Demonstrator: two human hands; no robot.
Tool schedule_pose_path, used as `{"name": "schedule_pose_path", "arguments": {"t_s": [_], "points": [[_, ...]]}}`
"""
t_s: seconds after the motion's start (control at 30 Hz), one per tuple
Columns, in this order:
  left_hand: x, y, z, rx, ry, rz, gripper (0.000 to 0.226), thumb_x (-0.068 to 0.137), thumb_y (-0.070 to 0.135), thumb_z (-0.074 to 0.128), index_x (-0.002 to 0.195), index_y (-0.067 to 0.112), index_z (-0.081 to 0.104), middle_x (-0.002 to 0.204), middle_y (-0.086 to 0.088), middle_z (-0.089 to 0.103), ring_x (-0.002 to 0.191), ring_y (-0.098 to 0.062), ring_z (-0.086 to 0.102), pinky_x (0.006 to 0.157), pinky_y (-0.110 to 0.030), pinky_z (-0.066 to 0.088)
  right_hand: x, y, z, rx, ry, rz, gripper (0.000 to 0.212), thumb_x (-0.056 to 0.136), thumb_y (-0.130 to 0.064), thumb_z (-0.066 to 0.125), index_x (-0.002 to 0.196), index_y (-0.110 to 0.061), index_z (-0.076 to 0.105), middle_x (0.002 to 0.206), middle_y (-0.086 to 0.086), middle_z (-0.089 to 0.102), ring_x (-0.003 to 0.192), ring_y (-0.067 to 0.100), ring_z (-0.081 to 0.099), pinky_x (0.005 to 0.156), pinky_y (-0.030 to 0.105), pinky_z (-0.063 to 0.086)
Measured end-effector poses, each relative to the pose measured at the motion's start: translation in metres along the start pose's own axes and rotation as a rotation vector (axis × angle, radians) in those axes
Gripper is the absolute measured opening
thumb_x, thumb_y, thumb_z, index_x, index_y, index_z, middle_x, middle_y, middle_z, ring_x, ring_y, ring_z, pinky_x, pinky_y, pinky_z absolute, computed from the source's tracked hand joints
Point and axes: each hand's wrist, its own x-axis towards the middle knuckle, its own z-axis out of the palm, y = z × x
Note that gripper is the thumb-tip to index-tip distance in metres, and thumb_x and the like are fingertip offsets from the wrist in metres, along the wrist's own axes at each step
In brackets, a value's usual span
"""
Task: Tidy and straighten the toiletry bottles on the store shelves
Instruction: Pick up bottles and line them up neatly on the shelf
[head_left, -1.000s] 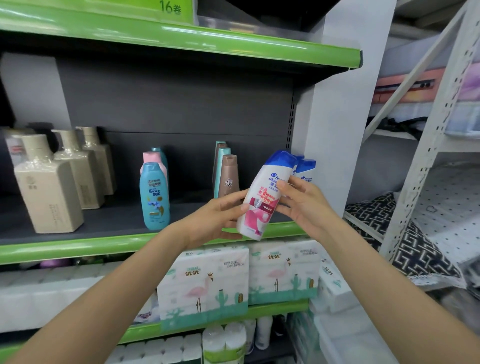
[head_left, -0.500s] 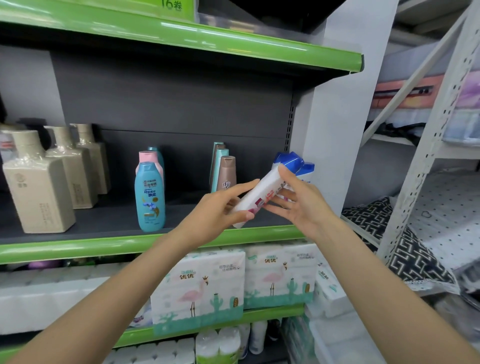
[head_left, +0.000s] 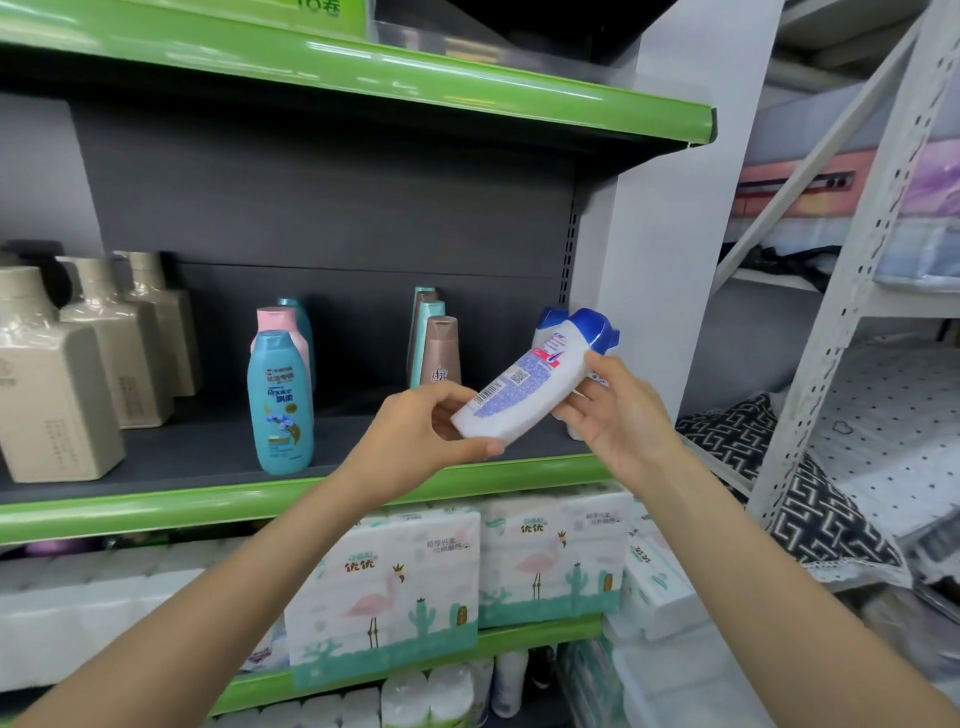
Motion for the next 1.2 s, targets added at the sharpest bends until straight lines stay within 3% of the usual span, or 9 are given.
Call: {"name": "schedule_pose_path", "arguments": {"t_s": [0.13,0.3,0.43,0.53,0.67,0.8,0.9,1.03,1.2], "points": [[0.006,-0.007,0.011,0.185,0.183,0.109,0.052,0.061,0.032,0.085,0.105,0.023,0.058,0.101,0.013,0.056,0.092,0.0,0.054,0.076,-0.006,0.04,0.005,-0.001,-0.008,-0.094,-0.021,-0.043,0.023,0.097,-0.009,0.046,0.117,-0.005,0.058,0.102,0.01,0.067,0.082,0.015,0.071,0.064,0.023,0.056],[0.014,-0.009,0.017,0.189,0.198,0.133,0.05,0.063,0.031,0.085,0.106,0.023,0.06,0.1,0.015,0.054,0.092,0.0,0.054,0.079,-0.008,0.041,0.01,-0.005,-0.014,-0.094,-0.022,-0.042,0.018,0.097,-0.007,0.047,0.105,-0.012,0.062,0.098,0.008,0.069,0.082,0.014,0.071,0.067,0.024,0.058],[0.02,-0.005,0.02,-0.085,0.061,0.004,0.034,0.071,0.027,0.079,0.102,0.025,0.067,0.093,0.015,0.069,0.082,-0.002,0.065,0.074,-0.016,0.051,0.015,-0.007,-0.022,-0.054,0.025,-0.047,0.018,0.094,-0.011,0.053,0.108,-0.015,0.064,0.093,0.004,0.073,0.086,0.017,0.071,0.079,0.03,0.058],[0.028,-0.002,0.025,-0.293,-0.065,-0.055,0.023,0.083,0.02,0.068,0.105,0.014,0.07,0.083,0.01,0.07,0.069,0.001,0.062,0.063,-0.013,0.046,0.021,-0.011,-0.025,-0.026,-0.005,-0.038,0.026,0.094,-0.014,0.054,0.119,-0.019,0.059,0.105,0.005,0.071,0.095,0.019,0.069,0.079,0.033,0.058],[0.043,0.004,0.032,-0.508,-0.187,-0.12,0.021,0.089,0.017,0.057,0.101,0.004,0.069,0.091,-0.007,0.072,0.087,-0.019,0.069,0.077,-0.021,0.054,0.036,-0.018,-0.026,0.028,-0.009,0.028,0.028,0.094,-0.018,0.053,0.121,-0.016,0.057,0.106,0.008,0.067,0.096,0.025,0.064,0.069,0.038,0.059],[0.061,0.006,0.036,-0.668,-0.318,-0.204,0.032,0.088,0.026,0.053,0.105,0.002,0.065,0.095,-0.017,0.071,0.093,-0.03,0.069,0.085,-0.031,0.056,0.055,-0.03,-0.031,-0.015,0.018,0.054,0.017,0.091,-0.02,0.057,0.101,-0.007,0.06,0.09,0.009,0.064,0.086,0.022,0.065,0.065,0.036,0.059],[0.082,0.008,0.042,-0.587,-0.318,-0.214,0.031,0.096,0.024,0.046,0.109,0.001,0.064,0.1,-0.02,0.07,0.096,-0.031,0.068,0.087,-0.033,0.055,0.073,-0.04,-0.035,-0.108,-0.025,0.007,0.015,0.091,-0.017,0.056,0.099,-0.005,0.061,0.087,0.009,0.067,0.085,0.02,0.066,0.07,0.036,0.06],[0.123,0.004,0.048,-0.293,-0.124,-0.104,0.028,0.092,0.029,0.057,0.101,0.004,0.066,0.094,-0.007,0.07,0.089,-0.021,0.067,0.085,-0.036,0.055,0.106,-0.054,-0.033,-0.313,0.003,-0.06,0.022,0.089,-0.013,0.061,0.109,-0.004,0.059,0.104,0.013,0.068,0.093,0.023,0.068,0.07,0.037,0.06],[0.173,0.002,0.056,-0.049,0.066,-0.002,0.019,0.086,0.025,0.066,0.103,0.018,0.065,0.1,0.0,0.071,0.09,-0.009,0.066,0.08,-0.026,0.054,0.158,-0.065,-0.03,-0.418,0.061,-0.092,0.026,0.087,-0.009,0.065,0.11,-0.001,0.055,0.104,0.014,0.066,0.092,0.026,0.068,0.068,0.038,0.06]]}}
